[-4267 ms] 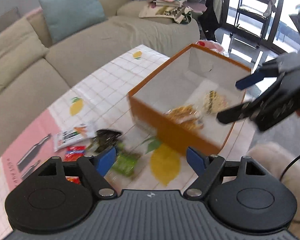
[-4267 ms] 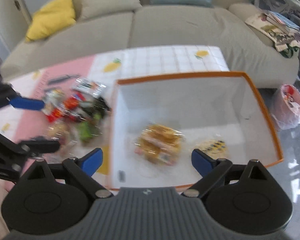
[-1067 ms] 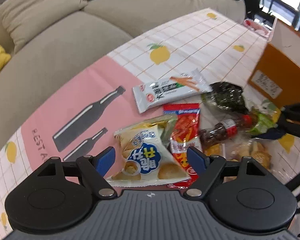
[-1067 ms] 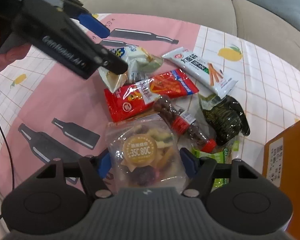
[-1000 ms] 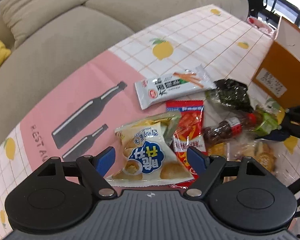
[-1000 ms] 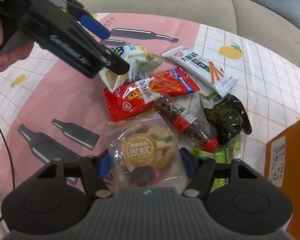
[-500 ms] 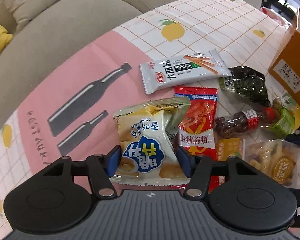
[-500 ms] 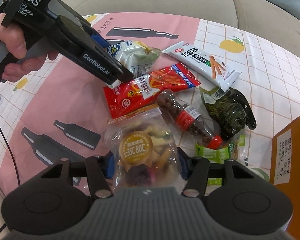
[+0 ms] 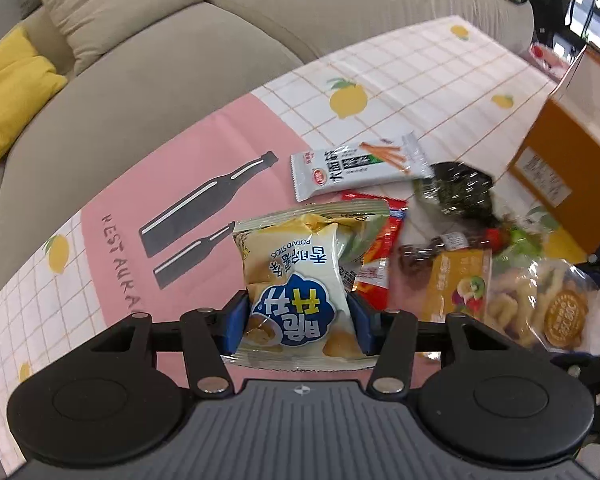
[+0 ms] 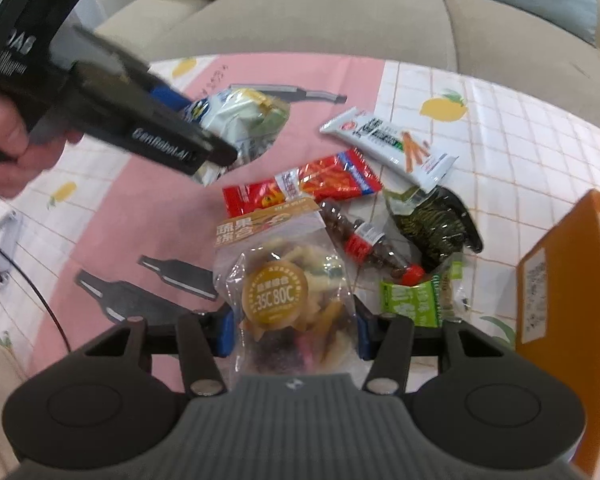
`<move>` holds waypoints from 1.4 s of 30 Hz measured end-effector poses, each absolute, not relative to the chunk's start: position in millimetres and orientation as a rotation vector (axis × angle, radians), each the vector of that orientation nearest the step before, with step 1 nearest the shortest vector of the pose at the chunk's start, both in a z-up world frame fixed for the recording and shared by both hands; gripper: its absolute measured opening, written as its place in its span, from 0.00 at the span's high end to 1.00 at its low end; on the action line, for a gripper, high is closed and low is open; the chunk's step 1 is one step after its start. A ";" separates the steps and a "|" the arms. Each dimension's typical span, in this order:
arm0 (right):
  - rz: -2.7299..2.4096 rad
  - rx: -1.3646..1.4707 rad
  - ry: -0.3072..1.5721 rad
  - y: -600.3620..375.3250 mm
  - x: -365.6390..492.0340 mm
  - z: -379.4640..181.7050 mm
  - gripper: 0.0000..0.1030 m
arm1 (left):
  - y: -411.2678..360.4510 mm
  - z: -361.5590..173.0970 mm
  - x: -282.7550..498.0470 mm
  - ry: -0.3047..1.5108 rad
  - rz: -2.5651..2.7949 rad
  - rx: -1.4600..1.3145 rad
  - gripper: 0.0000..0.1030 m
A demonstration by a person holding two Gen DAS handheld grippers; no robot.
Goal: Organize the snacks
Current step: 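Lower both bags into the orange box and open both tools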
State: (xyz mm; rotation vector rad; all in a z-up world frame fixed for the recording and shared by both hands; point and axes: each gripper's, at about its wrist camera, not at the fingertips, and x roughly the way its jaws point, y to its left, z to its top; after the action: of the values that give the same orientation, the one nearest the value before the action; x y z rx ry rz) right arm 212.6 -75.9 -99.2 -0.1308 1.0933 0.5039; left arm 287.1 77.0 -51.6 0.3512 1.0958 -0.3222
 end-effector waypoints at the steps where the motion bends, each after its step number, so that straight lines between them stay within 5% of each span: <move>1: 0.501 -0.121 1.082 -79.1 209.4 -93.3 0.49 | 76.8 -44.8 281.3 1.093 -0.318 0.336 0.42; 13: 0.447 -0.013 0.994 -141.3 163.3 -26.9 0.49 | 44.9 34.1 215.9 1.075 -0.285 0.109 0.42; 24: 0.309 0.063 0.951 -250.9 129.1 24.8 0.49 | -59.1 77.1 176.7 1.024 -0.453 0.041 0.42; 42: 0.100 0.124 1.094 -395.9 181.3 -10.1 0.49 | -214.9 2.1 256.0 1.235 -0.508 0.096 0.42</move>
State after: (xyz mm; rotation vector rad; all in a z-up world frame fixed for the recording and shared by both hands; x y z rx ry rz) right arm 181.3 -395.9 -10.1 0.1237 1.0940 0.0996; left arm 256.0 -214.9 2.1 0.0959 1.2347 -0.5078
